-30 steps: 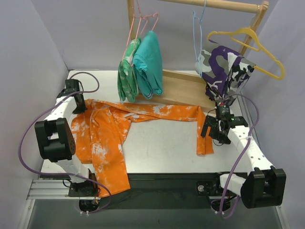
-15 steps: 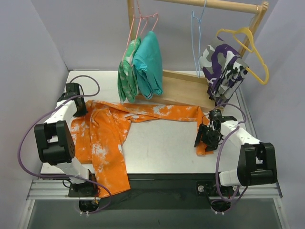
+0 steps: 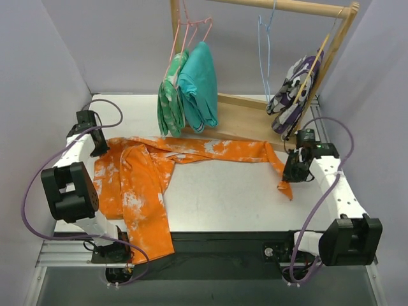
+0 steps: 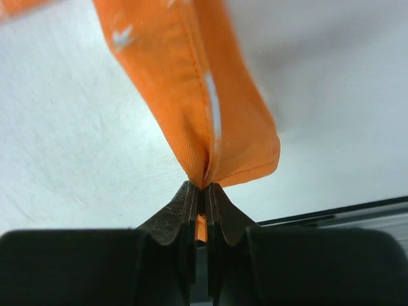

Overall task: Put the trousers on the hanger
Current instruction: Flatten out the trousers at the center of the board.

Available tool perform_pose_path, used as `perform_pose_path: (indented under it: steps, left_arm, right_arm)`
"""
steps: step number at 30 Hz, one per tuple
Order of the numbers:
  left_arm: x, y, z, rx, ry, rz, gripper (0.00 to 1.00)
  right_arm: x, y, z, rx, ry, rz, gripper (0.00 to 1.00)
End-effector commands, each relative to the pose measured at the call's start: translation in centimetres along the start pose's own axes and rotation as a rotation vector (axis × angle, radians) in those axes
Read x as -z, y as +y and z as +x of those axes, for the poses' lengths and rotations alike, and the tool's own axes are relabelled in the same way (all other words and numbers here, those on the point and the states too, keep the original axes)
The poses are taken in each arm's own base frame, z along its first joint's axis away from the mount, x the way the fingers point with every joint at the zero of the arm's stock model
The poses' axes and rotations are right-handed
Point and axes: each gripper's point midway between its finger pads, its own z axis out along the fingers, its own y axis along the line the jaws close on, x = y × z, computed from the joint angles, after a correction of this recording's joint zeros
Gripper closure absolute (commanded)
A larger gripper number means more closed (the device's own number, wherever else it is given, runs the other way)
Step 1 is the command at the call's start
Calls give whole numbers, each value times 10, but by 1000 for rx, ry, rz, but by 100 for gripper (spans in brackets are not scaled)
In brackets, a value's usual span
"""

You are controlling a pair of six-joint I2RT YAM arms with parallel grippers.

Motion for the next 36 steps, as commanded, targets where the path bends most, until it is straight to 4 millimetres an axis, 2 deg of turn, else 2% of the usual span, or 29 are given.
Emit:
perform_pose_path:
  steps: [1,3,9,13,15,17,18,19,20,21,22,23,24,25,26,29,31,33,34,36]
  left_arm:
    - [23,34,-43,131,-106,-20,100]
    - [27,42,-51,157,-122,-18,100]
    - [39,72,-62,225,-164,-36,100]
    - [50,84,-66,248,-187,-41,100]
    - [55,85,-72,242,-206,-42,100]
    - [56,76,-84,201,-230,3,100]
    - [46,66,-84,172,-197,9,100]
    - [49,64,-98,144,-215,-11,100]
    - [44,58,-100,125,-200,-14,100]
    - [29,49,-97,107,-161,-6,100]
    - [23,45,-97,113,-142,5,100]
    - [24,40,-103,118,-133,30,100]
    - [14,38,-99,123,-102,38,100]
    - [13,33,-99,122,-95,48,100]
    - [11,31,-98,118,-89,53,100]
    - [10,22,-94,77,-97,64,100]
    - [7,20,-83,58,-81,63,100]
    - [3,18,-75,60,-68,70,100]
    - [0,18,-70,62,-56,70,100]
    - [-3,17,-65,59,-39,72,100]
  right_arm:
    - [56,-59,-23,-48,-102,204,100]
    - [68,-74,-32,-119,-135,213,100]
    - [91,-115,-38,-239,-212,321,100]
    - [109,-132,-40,-299,-281,394,100]
    - [110,-139,-44,-314,-283,413,100]
    - [98,-138,-62,-290,-246,400,100]
    - [80,-137,-69,-287,-172,395,100]
    - [70,-137,-79,-288,-153,388,100]
    - [68,-137,-94,-295,-160,384,100]
    - [47,-139,-101,-303,-97,395,100]
    - [41,-140,-110,-308,-86,396,100]
    - [40,-140,-125,-319,-99,389,85]
    - [28,-139,-131,-317,-67,382,64]
    - [25,-136,-137,-313,-63,358,39]
    - [21,-126,-140,-310,-50,302,23]
    - [18,-116,-137,-329,-32,250,17]
    - [10,-114,-117,-357,1,246,18]
    - [3,-109,-105,-371,7,212,22]
    - [-9,-108,-84,-380,58,215,23]
    - [-20,-105,-76,-411,66,188,28]
